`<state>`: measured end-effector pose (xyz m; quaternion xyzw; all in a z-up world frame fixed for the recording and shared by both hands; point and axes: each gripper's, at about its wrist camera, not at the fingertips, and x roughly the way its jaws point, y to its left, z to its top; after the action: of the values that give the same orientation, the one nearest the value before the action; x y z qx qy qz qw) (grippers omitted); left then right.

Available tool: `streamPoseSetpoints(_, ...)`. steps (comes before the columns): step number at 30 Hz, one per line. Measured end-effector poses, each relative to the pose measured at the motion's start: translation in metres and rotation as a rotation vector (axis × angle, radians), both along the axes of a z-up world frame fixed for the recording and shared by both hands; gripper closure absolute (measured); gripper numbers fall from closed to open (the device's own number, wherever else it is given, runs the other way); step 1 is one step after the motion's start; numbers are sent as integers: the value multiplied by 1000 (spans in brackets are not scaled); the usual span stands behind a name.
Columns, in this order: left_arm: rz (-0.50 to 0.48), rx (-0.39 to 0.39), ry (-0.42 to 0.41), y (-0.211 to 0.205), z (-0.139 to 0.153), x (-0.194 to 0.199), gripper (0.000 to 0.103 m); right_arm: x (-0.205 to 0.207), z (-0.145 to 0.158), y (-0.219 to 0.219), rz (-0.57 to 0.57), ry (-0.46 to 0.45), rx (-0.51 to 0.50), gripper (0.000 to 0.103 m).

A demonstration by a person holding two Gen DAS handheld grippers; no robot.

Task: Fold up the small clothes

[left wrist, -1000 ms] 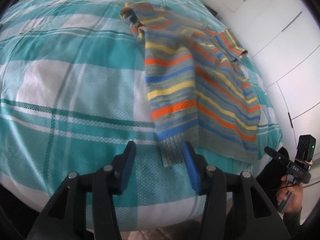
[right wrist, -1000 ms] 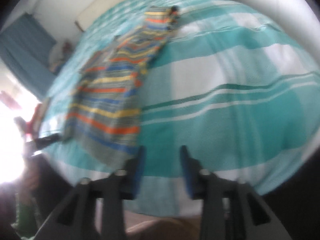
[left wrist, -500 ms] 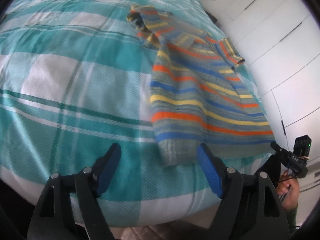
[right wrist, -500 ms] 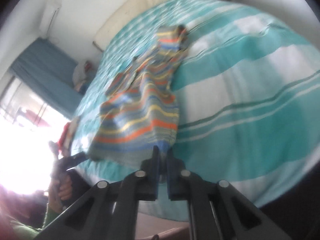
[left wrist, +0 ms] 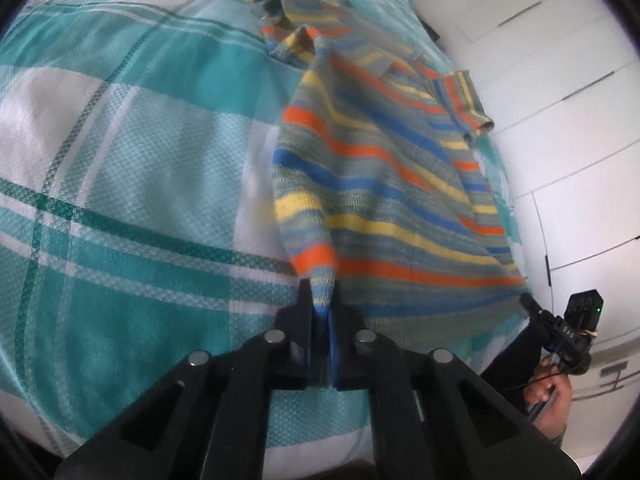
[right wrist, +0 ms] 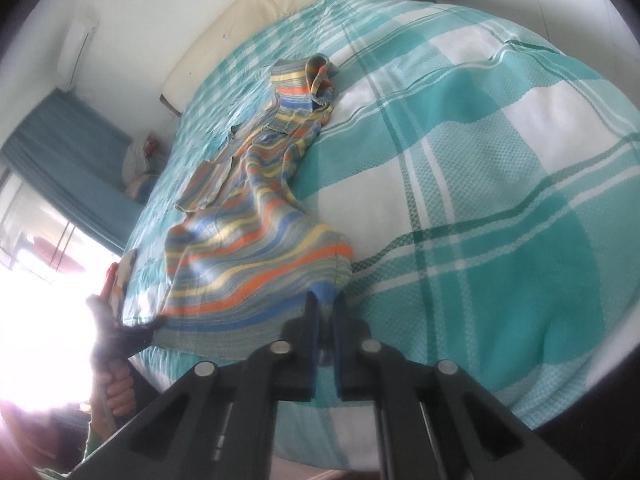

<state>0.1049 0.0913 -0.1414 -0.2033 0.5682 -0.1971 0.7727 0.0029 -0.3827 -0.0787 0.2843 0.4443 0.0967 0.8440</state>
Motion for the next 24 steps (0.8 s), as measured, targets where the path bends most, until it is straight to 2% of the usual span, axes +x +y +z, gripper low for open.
streamPoseSetpoints(1, -15, 10, -2, 0, 7, -4, 99, -2, 5, -1, 12, -3, 22, 97)
streamPoseSetpoints(4, -81, 109, 4, 4, 44, -27, 99, -17, 26, -3, 59, -6, 77, 97)
streamPoseSetpoints(6, -134, 215, -56, 0, 75, -50, 99, -24, 35, 1, 91, 6, 96, 97)
streamPoseSetpoints(8, -189, 321, -99, -11, 87, -63, 96, -24, 30, 8, 114, 42, 81, 97)
streamPoseSetpoints(10, -263, 392, -73, -26, 75, -67, 74, -19, 15, 16, 127, 94, 9, 97)
streamPoseSetpoints(11, -273, 420, -57, -27, 67, -67, 41, -16, 2, 17, 121, 131, -29, 97)
streamPoseSetpoints(12, -245, 464, -52, -22, 59, -67, 22, -14, -7, 15, 111, 154, -47, 97)
streamPoseSetpoints(13, -204, 489, -62, -14, 55, -66, 20, -14, -13, 12, 99, 165, -52, 97)
streamPoseSetpoints(14, -172, 486, -59, -4, 51, -66, 20, -15, -18, 9, 83, 170, -46, 97)
streamPoseSetpoints(17, -58, 333, -10, 24, 38, -59, 20, -16, -25, 5, 61, 169, -23, 97)
streamPoseSetpoints(19, -16, 230, 10, 27, 31, -55, 24, -12, -25, 10, 73, 169, -44, 97)
streamPoseSetpoints(20, -11, 199, 7, 25, 27, -54, 30, -8, -26, 12, 79, 168, -49, 96)
streamPoseSetpoints(22, -20, 171, -9, 15, 20, -50, 59, 0, -28, 18, 87, 161, -51, 92)
streamPoseSetpoints(23, -31, 185, -14, 6, 14, -47, 95, 3, -31, 20, 96, 160, -53, 92)
streamPoseSetpoints(24, -37, 195, -12, 0, 10, -46, 99, 7, -37, 22, 108, 169, -70, 92)
